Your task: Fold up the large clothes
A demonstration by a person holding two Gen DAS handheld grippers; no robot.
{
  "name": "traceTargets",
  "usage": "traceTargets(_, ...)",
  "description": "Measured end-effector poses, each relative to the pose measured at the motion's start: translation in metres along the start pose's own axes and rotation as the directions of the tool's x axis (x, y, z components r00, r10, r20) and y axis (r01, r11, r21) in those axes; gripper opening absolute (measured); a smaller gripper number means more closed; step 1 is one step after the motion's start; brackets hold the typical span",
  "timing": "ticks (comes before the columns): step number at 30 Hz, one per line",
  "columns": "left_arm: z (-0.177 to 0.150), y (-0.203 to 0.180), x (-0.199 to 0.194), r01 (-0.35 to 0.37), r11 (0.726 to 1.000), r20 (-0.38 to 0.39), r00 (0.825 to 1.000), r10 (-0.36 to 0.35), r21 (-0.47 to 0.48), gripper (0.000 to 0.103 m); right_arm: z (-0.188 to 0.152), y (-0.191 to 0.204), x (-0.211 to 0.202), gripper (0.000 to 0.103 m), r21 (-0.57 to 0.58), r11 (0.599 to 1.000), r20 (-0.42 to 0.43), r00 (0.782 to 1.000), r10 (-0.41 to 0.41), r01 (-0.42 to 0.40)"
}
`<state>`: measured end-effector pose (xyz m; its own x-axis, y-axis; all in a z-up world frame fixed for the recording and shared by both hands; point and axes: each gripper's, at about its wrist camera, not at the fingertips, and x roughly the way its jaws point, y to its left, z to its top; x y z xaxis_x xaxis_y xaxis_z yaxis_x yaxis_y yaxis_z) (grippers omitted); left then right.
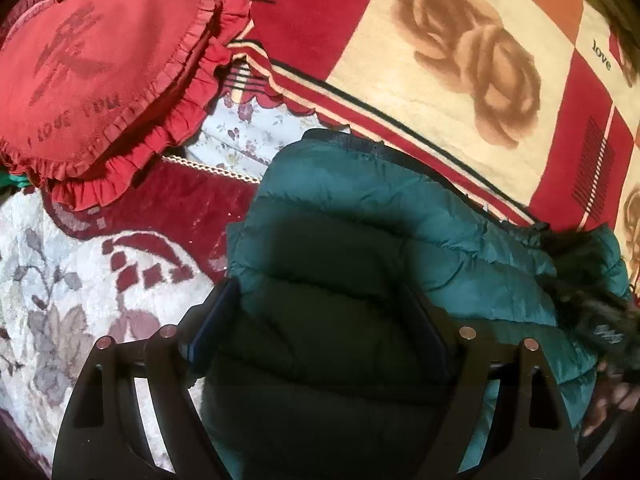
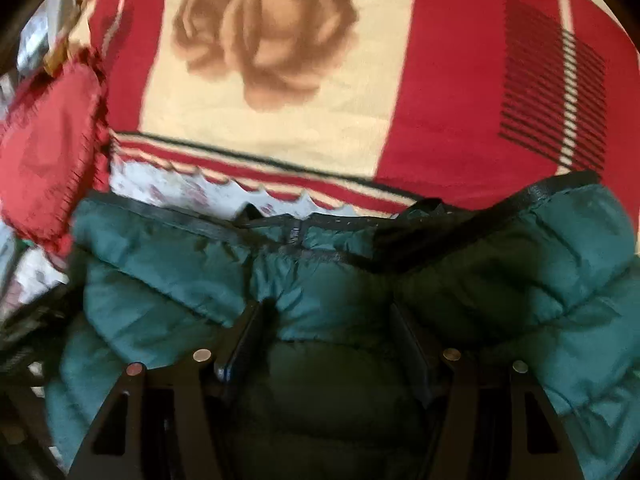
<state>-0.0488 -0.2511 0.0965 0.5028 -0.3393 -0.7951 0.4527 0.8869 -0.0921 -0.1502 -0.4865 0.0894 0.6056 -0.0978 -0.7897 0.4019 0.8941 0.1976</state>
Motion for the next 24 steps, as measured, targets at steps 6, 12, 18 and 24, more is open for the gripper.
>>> traceTargets(6, 0.002, -0.007, -0.04, 0.015, 1.0, 0.077, 0.997, -0.017, 0.026, 0.083, -0.009, -0.018, -0.068, 0.065, -0.03, 0.998, 0.119, 0.992, -0.049, 0.053)
traceTargets(12, 0.001, -0.031, -0.037, 0.02, 0.997, 0.069, 0.997, -0.025, 0.074, 0.083, -0.02, -0.055, -0.069, 0.068, 0.01, 0.979, 0.117, 0.972, -0.203, 0.203)
traceTargets(18, -0.002, -0.032, -0.001, -0.007, 0.998, 0.009, 1.0, 0.006, 0.06, 0.083, -0.016, -0.08, -0.04, 0.071, 0.015, 0.965, 0.071, 0.962, -0.263, 0.262)
traceTargets(24, 0.002, -0.03, 0.017, -0.011, 0.998, 0.013, 1.0, 0.01, 0.061, 0.084, -0.014, -0.095, -0.013, 0.076, 0.039, 0.965, 0.032, 0.965, -0.261, 0.259)
